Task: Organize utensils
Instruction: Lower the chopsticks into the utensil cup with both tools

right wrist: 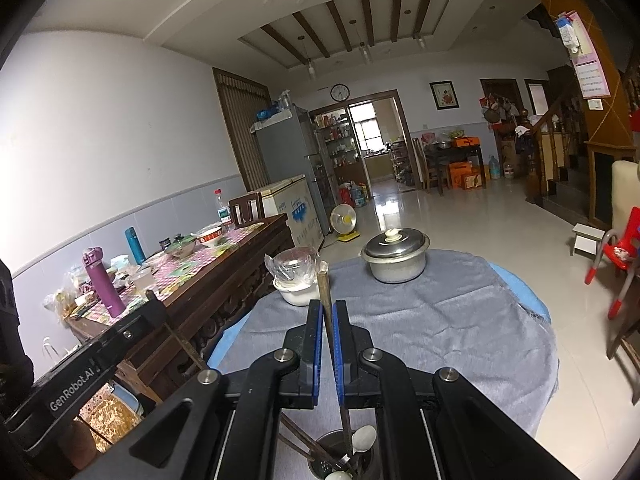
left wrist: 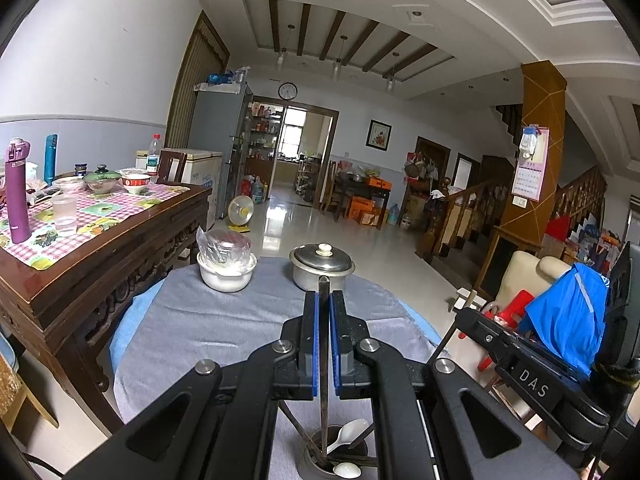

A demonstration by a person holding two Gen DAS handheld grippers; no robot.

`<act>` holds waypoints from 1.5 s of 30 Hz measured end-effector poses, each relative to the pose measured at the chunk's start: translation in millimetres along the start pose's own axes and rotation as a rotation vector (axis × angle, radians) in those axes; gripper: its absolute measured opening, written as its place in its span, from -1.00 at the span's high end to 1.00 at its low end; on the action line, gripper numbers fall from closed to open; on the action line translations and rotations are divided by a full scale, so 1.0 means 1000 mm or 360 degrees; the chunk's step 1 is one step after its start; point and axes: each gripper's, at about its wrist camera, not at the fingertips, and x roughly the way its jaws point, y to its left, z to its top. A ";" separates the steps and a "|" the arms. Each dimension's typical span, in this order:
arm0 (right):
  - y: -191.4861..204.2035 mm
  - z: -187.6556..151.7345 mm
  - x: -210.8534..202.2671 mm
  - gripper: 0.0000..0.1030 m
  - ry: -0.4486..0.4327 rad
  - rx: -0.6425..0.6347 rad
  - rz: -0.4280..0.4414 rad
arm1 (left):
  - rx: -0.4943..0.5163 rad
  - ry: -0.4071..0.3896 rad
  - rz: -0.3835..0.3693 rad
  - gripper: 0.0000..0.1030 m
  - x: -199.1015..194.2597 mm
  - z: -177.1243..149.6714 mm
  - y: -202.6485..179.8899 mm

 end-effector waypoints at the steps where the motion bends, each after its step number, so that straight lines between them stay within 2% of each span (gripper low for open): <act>1: 0.000 0.000 0.000 0.89 0.0000 0.0002 0.0001 | 0.0000 0.0003 0.0001 0.90 0.001 -0.001 0.000; 45: -0.011 -0.016 0.010 0.89 0.0096 0.0029 -0.0042 | 0.0002 0.0129 0.0015 0.90 0.030 -0.015 -0.003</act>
